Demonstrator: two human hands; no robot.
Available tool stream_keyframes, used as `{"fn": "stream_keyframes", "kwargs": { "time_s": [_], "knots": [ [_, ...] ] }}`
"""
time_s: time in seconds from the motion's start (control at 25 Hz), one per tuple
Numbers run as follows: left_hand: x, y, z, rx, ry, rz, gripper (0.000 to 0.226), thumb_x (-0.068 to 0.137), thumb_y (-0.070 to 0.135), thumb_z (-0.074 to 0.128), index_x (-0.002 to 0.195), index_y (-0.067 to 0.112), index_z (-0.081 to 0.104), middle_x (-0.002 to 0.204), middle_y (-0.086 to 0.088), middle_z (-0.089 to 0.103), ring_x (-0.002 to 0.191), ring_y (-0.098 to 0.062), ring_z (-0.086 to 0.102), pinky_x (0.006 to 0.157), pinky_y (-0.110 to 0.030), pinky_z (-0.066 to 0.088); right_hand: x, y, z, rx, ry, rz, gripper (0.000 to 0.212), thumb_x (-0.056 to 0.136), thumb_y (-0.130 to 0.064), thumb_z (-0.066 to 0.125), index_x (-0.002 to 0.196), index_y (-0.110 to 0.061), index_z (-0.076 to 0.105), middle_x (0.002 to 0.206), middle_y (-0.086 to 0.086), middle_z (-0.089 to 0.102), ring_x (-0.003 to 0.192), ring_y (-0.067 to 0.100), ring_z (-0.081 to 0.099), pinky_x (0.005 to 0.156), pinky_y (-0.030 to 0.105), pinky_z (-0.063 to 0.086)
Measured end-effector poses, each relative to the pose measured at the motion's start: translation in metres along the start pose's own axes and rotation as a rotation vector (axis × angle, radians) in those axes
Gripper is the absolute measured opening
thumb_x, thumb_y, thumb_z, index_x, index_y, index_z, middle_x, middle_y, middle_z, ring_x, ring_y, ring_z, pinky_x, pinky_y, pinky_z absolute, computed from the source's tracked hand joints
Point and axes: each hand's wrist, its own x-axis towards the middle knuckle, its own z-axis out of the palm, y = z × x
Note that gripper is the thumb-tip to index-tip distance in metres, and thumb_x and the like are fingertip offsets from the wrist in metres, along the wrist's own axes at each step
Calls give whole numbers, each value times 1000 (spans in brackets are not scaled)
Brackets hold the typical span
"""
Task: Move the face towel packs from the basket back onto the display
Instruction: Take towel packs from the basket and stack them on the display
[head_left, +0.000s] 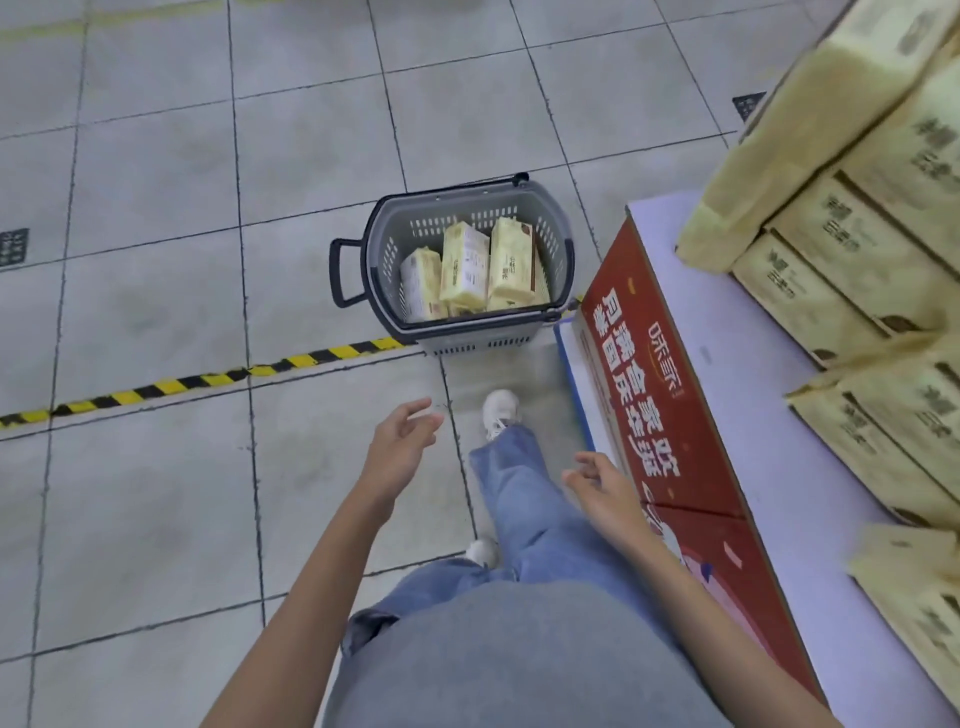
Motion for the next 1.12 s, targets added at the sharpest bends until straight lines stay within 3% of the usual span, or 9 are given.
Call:
{"fn": "stream_keyframes", "kwargs": {
  "time_s": [0.2, 0.52, 0.68, 0.88, 0.92, 1.0, 1.12],
  "knots": [
    [65, 43, -14, -51, 61, -135, 34, 93, 28, 55, 126, 21, 53, 123, -5, 59, 103, -22, 60, 88, -33, 37, 95, -91, -9, -56, -74, -53, 31, 92, -19, 55, 121, -10, 51, 101, 1, 58, 89, 14, 55, 81, 25, 42],
    [146, 110, -38, -163, 192, -251, 24, 94, 24, 53, 117, 22, 56, 118, -6, 61, 98, -22, 61, 85, -32, 36, 215, -213, -8, -155, -181, -46, 36, 91, -24, 54, 125, -14, 50, 112, 5, 61, 107, 20, 56, 92, 32, 41],
    [219, 146, -45, -128, 170, -258, 25, 93, 25, 54, 118, 23, 56, 118, -4, 61, 95, -18, 60, 88, -32, 38, 276, -251, 3, -130, -166, 2, 38, 92, -24, 53, 127, -11, 49, 103, 1, 58, 98, 16, 53, 82, 27, 38],
    [339, 172, -41, 13, 52, -212, 28, 93, 29, 54, 119, 22, 55, 117, -2, 61, 104, -18, 59, 78, -25, 42, 363, -257, 19, -113, -111, 90, 38, 93, -22, 52, 128, -10, 46, 101, 2, 56, 100, 20, 54, 76, 25, 38],
    [368, 170, -38, 51, 32, -210, 29, 92, 31, 55, 120, 24, 55, 118, -1, 61, 108, -19, 58, 82, -27, 44, 383, -251, 24, -112, -100, 114, 38, 93, -22, 52, 129, -11, 45, 104, 3, 57, 98, 18, 53, 75, 24, 38],
    [426, 159, -27, 121, 15, -221, 34, 91, 33, 56, 124, 24, 54, 118, 1, 60, 112, -20, 56, 93, -32, 43, 430, -236, 34, -117, -78, 162, 43, 91, -24, 54, 131, -14, 43, 118, 6, 56, 101, 18, 52, 82, 26, 39],
    [509, 132, -2, 211, 5, -230, 41, 91, 30, 56, 129, 17, 51, 119, -1, 59, 102, -15, 54, 81, -27, 40, 503, -203, 54, -151, 3, 198, 61, 83, -27, 63, 136, -15, 36, 133, 7, 50, 117, 22, 50, 97, 37, 42]
  ]
}}
